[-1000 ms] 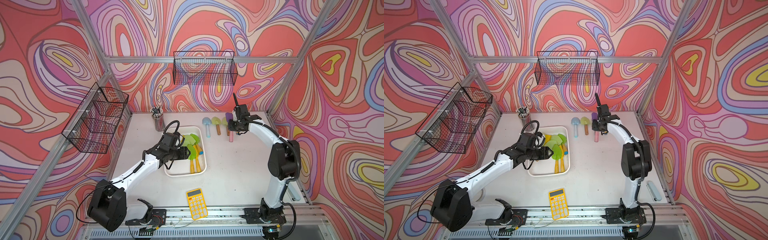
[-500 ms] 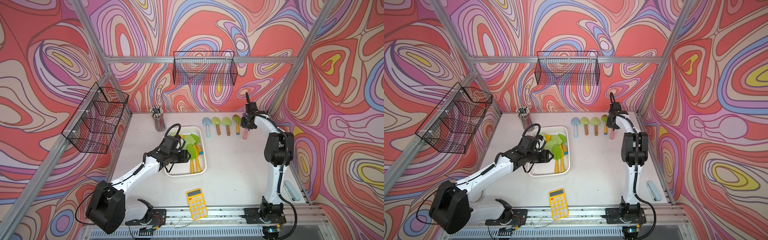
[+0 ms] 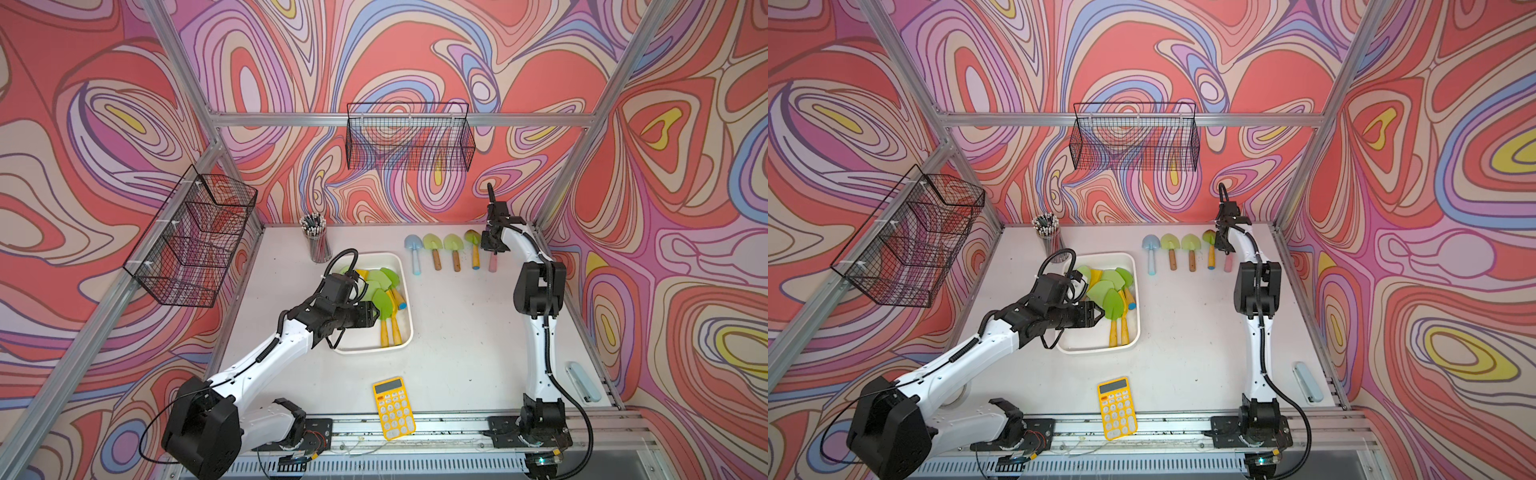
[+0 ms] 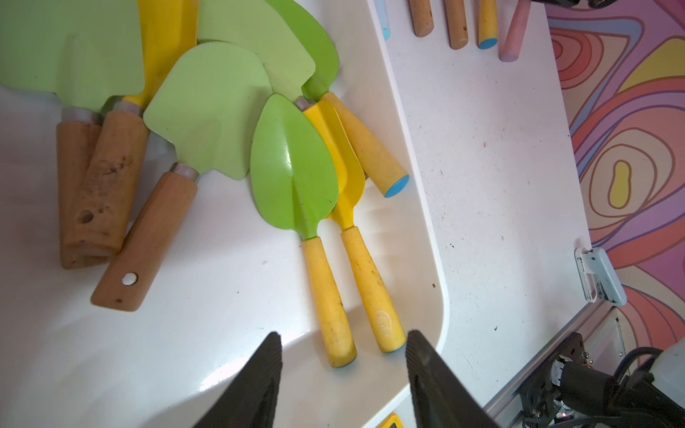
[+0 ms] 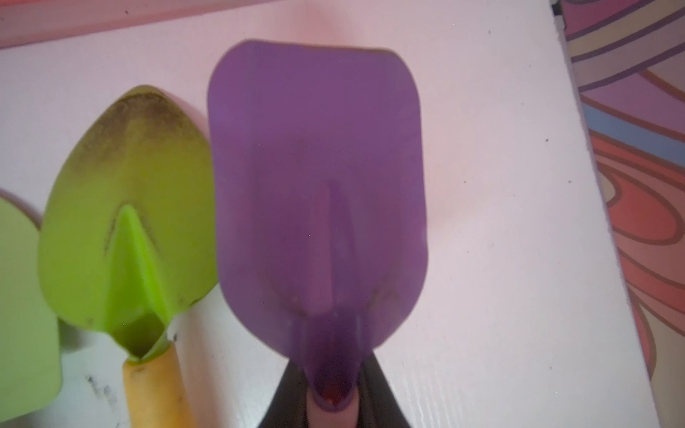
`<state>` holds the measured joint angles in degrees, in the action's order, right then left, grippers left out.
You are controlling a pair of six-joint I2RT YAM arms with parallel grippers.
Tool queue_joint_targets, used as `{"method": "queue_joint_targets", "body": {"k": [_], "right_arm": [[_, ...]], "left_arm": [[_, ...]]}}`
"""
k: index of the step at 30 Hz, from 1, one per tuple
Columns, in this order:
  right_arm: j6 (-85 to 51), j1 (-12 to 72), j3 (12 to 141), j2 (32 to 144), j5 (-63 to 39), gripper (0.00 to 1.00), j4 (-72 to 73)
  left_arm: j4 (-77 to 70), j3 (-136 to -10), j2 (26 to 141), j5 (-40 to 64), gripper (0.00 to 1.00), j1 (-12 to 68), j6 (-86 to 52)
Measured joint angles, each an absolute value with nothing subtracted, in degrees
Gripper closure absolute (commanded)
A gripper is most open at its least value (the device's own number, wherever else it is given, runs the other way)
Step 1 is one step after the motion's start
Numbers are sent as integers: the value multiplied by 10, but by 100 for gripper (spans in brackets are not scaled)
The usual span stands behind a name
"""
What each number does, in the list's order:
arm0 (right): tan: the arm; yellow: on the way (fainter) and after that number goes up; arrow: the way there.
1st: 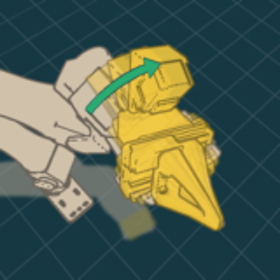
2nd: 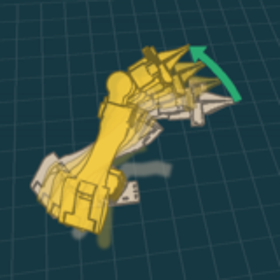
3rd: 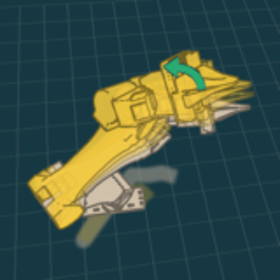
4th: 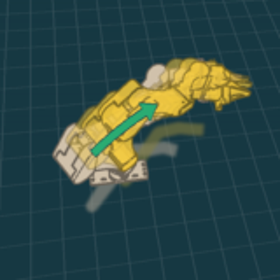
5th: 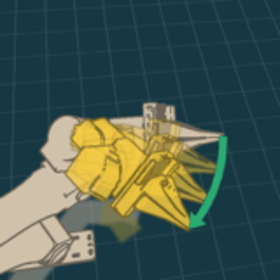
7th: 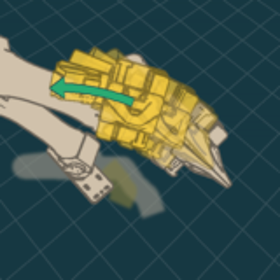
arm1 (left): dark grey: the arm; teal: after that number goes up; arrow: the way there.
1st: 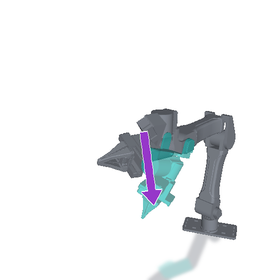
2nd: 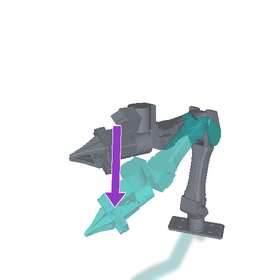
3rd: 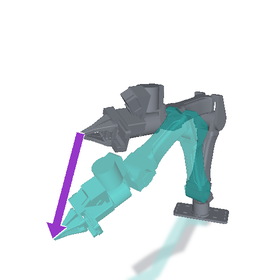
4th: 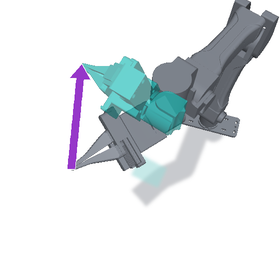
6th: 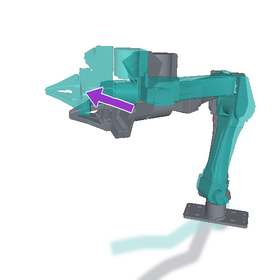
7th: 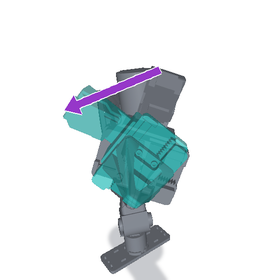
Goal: Take the shovel out of the storage box
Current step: Place the shovel at the center of the board.
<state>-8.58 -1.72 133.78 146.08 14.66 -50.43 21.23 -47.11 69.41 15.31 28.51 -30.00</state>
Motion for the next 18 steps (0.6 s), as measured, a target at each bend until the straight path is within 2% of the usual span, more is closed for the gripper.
{"method": "queue_joint_targets", "body": {"k": [12,18], "right_arm": [[-86,-31,1384,1508,138,81,-511],[-86,-33,1392,1517,132,67,-509]], "left_arm": [[230,-471,691,150,42,285,-300],[230,-471,691,150,41,285,-300]]}}
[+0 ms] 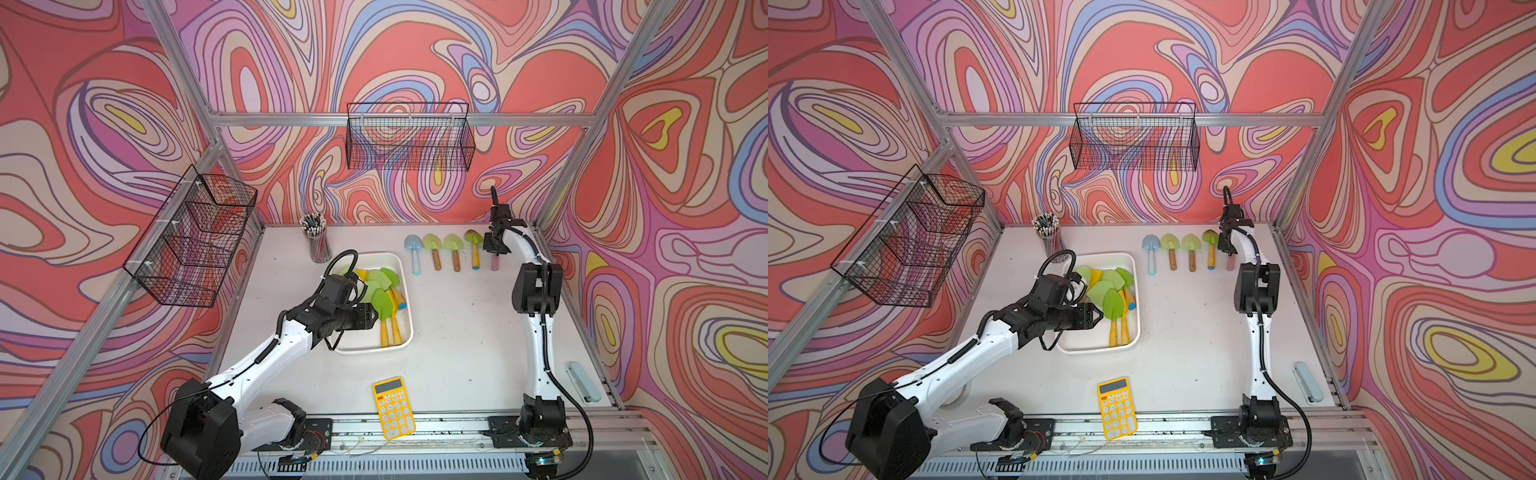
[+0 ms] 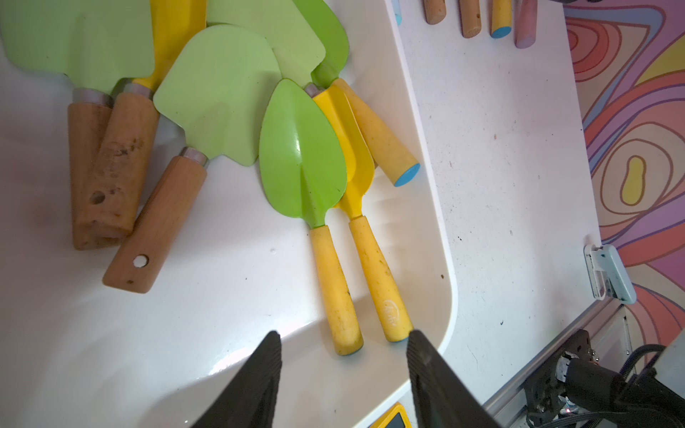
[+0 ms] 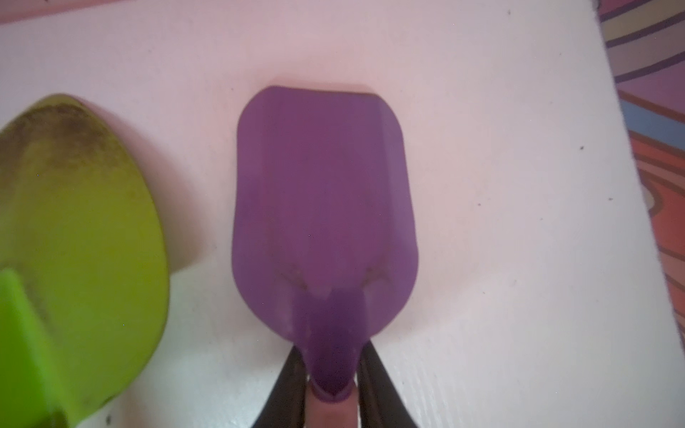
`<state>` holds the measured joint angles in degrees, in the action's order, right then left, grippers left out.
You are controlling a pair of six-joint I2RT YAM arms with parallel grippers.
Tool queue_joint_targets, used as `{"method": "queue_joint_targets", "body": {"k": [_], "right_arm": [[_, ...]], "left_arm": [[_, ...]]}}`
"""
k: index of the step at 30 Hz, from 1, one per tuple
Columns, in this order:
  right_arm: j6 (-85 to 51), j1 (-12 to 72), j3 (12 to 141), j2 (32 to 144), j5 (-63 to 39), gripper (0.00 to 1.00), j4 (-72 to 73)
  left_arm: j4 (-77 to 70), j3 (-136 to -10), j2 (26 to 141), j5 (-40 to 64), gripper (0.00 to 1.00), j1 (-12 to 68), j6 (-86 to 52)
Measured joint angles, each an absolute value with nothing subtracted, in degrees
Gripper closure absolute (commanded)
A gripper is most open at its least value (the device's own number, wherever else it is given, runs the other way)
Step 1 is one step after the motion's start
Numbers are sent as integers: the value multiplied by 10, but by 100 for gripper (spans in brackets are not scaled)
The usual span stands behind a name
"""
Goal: Take the shovel out of the storage box
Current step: Place the shovel at the center of the board.
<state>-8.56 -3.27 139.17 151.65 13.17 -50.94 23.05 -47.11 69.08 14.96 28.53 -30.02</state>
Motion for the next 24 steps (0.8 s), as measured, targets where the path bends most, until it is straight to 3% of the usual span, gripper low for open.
{"method": "queue_joint_targets", "body": {"k": [12,24], "right_arm": [[-97,-33,1324,1468,113,56,-500],[-158,-30,1078,1179,48,56,-396]], "left_arm": [[234,-471,719,149,39,297,-300],[234,-473,796,134,41,340,-300]]}}
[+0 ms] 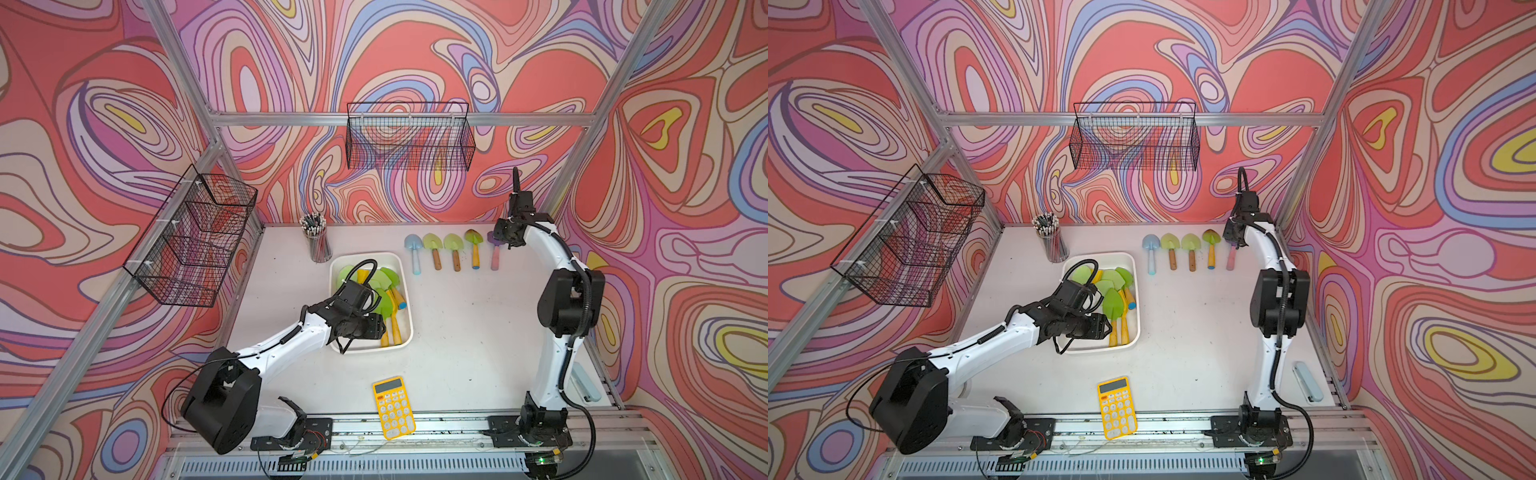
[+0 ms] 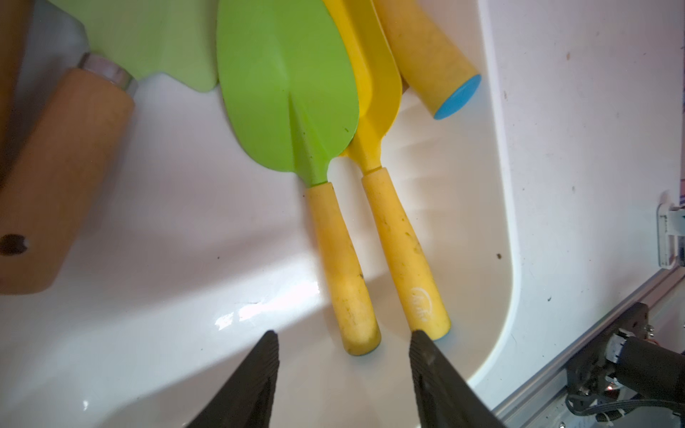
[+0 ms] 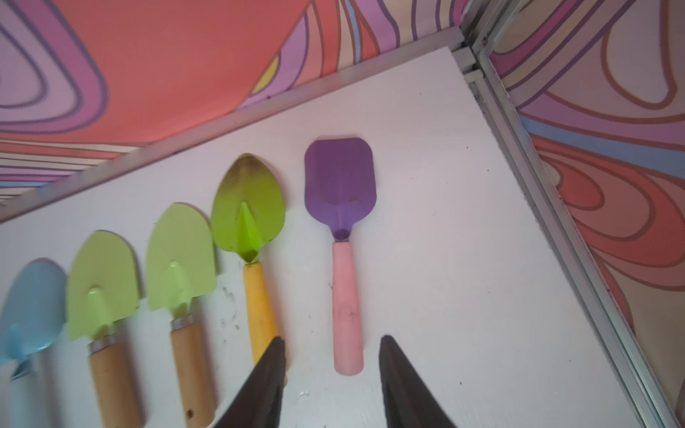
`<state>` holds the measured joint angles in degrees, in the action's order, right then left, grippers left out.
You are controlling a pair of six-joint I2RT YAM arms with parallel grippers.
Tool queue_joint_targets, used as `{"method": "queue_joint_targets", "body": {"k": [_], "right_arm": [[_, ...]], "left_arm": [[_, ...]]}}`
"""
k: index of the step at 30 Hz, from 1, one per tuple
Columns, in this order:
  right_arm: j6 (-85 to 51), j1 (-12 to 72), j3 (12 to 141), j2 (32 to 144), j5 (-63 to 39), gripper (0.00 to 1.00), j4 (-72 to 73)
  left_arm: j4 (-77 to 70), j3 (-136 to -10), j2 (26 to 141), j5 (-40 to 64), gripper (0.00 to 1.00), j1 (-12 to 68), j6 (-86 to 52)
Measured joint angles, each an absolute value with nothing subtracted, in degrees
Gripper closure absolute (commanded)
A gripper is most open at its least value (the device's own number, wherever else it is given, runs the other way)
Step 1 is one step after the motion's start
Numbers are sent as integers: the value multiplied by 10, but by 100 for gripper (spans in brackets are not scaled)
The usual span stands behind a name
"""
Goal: Take the shovel out of the storage box
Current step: Place the shovel at the center of the board, then pick up the shovel from the storage box.
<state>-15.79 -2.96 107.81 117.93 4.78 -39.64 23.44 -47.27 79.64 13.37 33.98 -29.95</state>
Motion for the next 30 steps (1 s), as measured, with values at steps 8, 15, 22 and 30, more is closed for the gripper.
{"method": "queue_joint_targets", "body": {"k": [8,15,22,30], "right_arm": [[-178,28,964,1074,13,56,-346],[-187,80,894,1031,-16,56,-330],[-192,96,865,997,-24,56,-324],[-193,128,834,976,-25,56,-312]], "left_arm": [[235,-500,850,110,41,356,-292],[237,-528,901,87,41,366,-286],[250,-562,953,58,41,377,-272],[294,-577,981,20,44,379,-253]]}}
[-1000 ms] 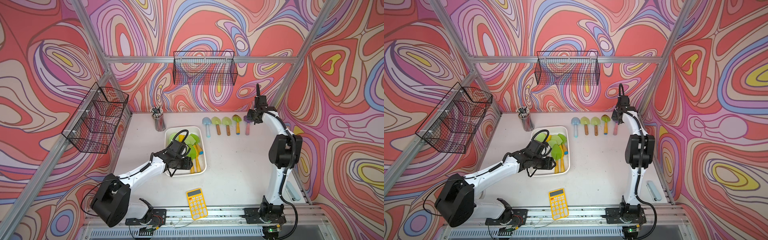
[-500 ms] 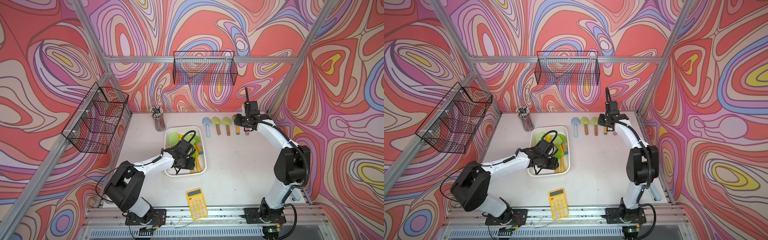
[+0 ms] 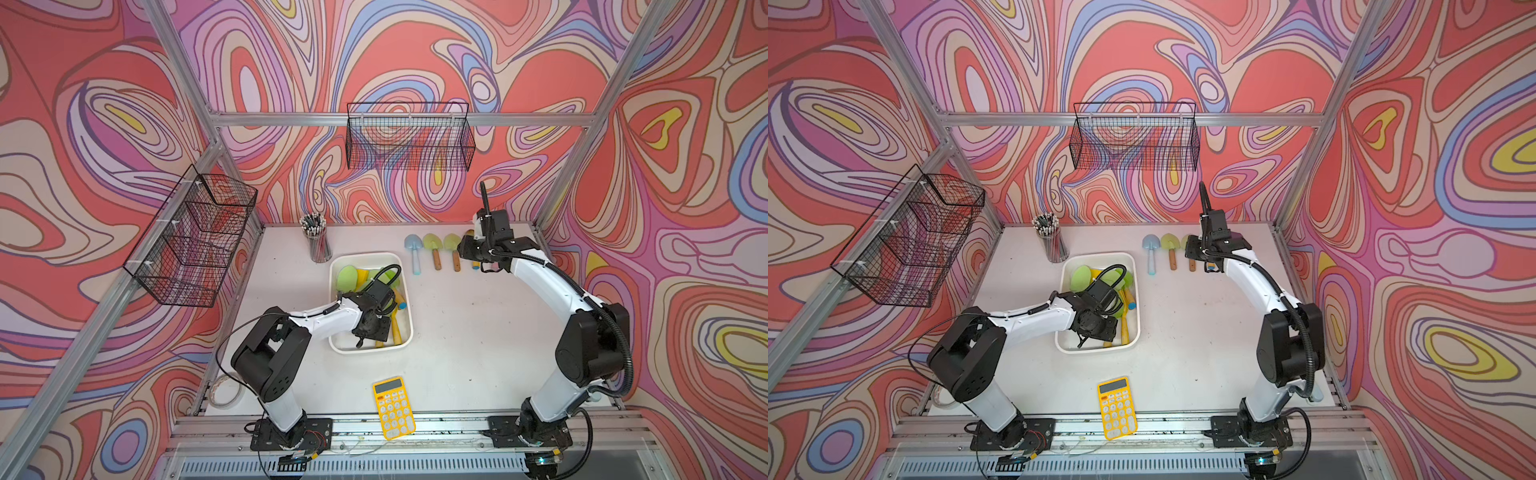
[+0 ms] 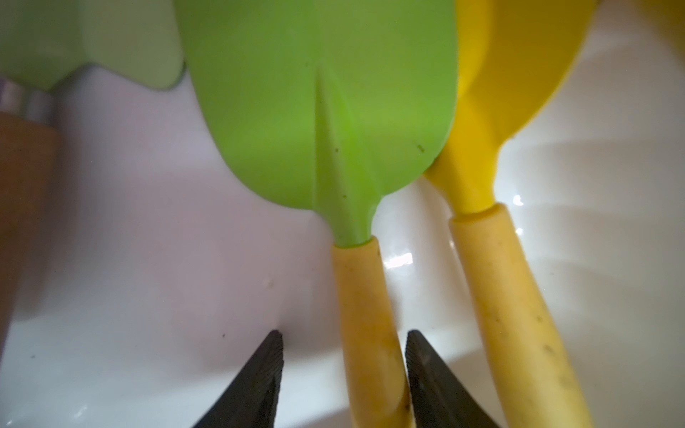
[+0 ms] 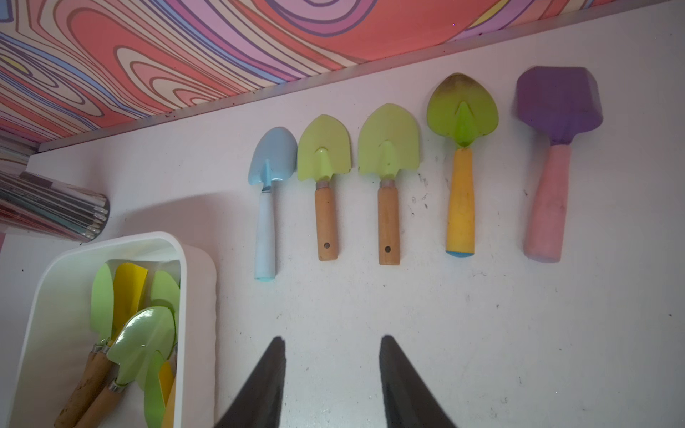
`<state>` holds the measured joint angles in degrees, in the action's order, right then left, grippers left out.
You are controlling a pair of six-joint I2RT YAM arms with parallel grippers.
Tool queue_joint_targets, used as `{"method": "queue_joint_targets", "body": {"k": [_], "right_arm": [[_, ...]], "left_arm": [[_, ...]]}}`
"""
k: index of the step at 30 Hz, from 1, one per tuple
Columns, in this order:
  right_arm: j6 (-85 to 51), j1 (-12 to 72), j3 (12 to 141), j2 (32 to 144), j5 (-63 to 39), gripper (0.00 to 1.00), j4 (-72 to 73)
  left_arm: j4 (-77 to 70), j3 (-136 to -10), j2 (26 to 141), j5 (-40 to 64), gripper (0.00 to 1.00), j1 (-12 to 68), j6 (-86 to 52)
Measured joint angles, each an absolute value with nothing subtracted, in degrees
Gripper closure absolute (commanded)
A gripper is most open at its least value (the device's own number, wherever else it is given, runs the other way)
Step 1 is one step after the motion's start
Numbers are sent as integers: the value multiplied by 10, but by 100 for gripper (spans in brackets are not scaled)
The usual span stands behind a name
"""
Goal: Take the shovel out of the storage box
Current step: Pick up the shovel from the storage box.
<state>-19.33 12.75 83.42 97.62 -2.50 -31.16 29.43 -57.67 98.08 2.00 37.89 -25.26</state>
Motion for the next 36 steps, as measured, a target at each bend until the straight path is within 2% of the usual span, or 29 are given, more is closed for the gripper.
{"method": "queue_joint_targets", "body": {"k": [15,20,30,36], "right_arm": [[-205,140,823,976,-28,56,-291],[-209,144,817,976,-29,56,-291],[-209,153,811,976,-31,57,-284],[-212,157,774,956,-56,56,-262]], "left_arm": [[317,-578,986,-11,53,379,-241],[317,-575,983,-9,65,379,-241],[315,-575,982,-3,100,379,-240],[315,-574,977,5,100,373,-240]]}}
